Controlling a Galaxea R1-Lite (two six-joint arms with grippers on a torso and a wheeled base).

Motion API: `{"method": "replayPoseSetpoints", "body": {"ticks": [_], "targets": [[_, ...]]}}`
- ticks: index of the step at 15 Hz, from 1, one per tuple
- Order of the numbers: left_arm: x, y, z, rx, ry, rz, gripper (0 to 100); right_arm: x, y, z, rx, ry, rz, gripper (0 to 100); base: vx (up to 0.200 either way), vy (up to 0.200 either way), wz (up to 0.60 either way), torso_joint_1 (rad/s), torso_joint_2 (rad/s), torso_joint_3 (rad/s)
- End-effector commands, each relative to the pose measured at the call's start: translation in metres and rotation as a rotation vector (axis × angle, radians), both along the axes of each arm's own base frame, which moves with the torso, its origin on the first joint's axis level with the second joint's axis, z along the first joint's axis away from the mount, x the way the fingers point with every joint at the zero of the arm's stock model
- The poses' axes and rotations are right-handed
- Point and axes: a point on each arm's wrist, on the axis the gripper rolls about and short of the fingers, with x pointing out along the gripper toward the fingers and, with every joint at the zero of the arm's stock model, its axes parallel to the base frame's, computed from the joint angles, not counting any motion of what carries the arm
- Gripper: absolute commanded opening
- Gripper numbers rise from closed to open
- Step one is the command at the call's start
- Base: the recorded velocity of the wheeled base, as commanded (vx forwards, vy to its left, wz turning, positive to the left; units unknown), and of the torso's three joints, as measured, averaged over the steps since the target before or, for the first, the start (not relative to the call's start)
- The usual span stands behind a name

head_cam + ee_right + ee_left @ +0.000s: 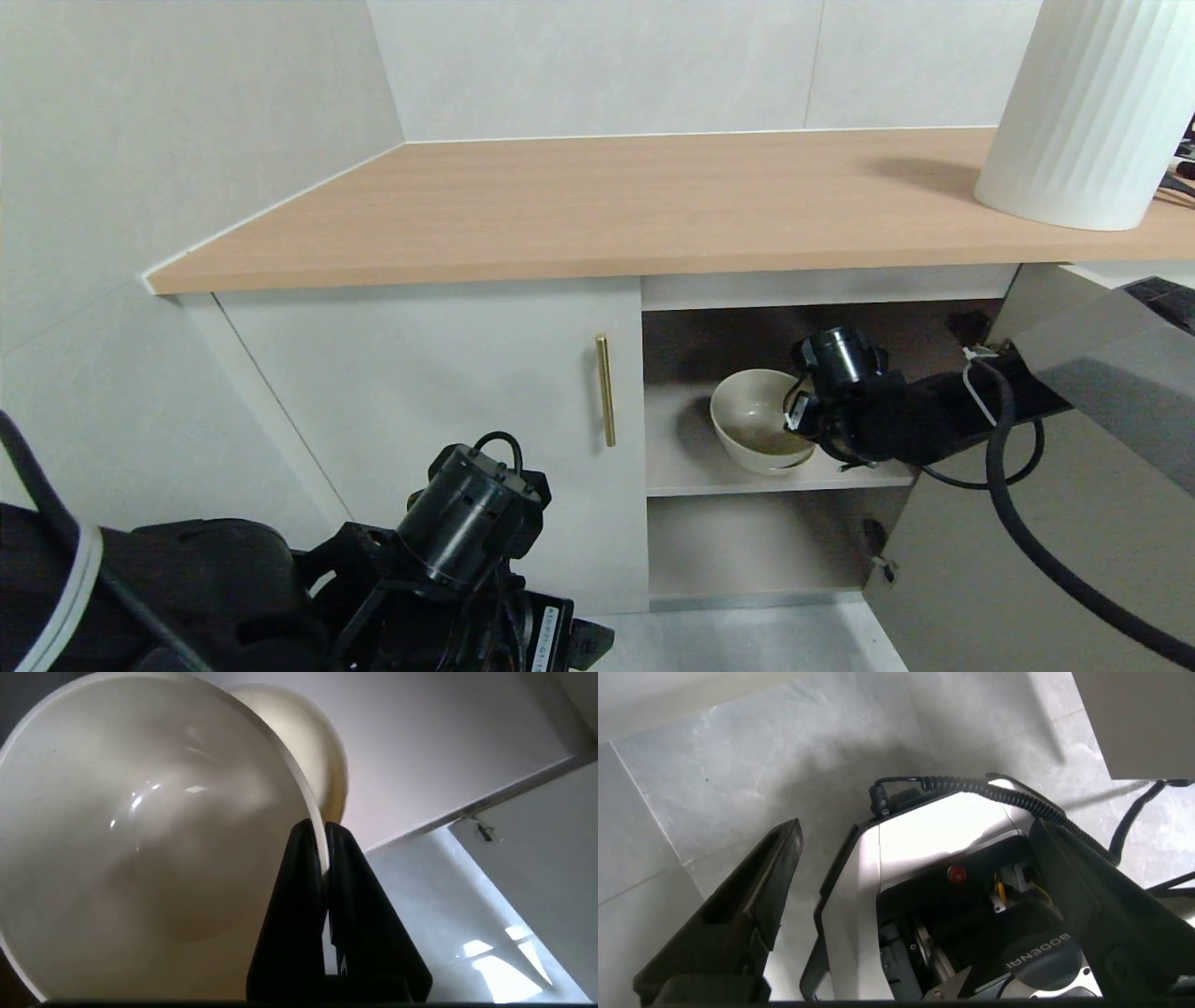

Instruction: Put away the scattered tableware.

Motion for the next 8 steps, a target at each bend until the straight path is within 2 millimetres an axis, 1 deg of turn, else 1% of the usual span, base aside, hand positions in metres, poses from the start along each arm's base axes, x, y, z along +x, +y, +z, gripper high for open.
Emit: {"method": "replayPoseSetpoints", "body": {"ticks": [1,5,8], "targets": [[0.000,0.000,0.000,0.001,0.000,0.001,100,0.007,-0.003,-0.003,0.006,-0.004,-0.016,0,0.000,0.000,0.00,0.000,0.00,0.000],[0.000,0.000,0.000,0.002,0.001,0.001,100,0.019,-0.010,-0.011,0.026,-0.003,-0.054,0,0.000,0.000,0.00,0.000,0.00,0.000],[0.000,0.000,0.000,0.002,0.001,0.001,100,0.023,-0.009,-0.019,0.025,0.005,-0.055,0,0.000,0.000,0.00,0.000,0.00,0.000]]}}
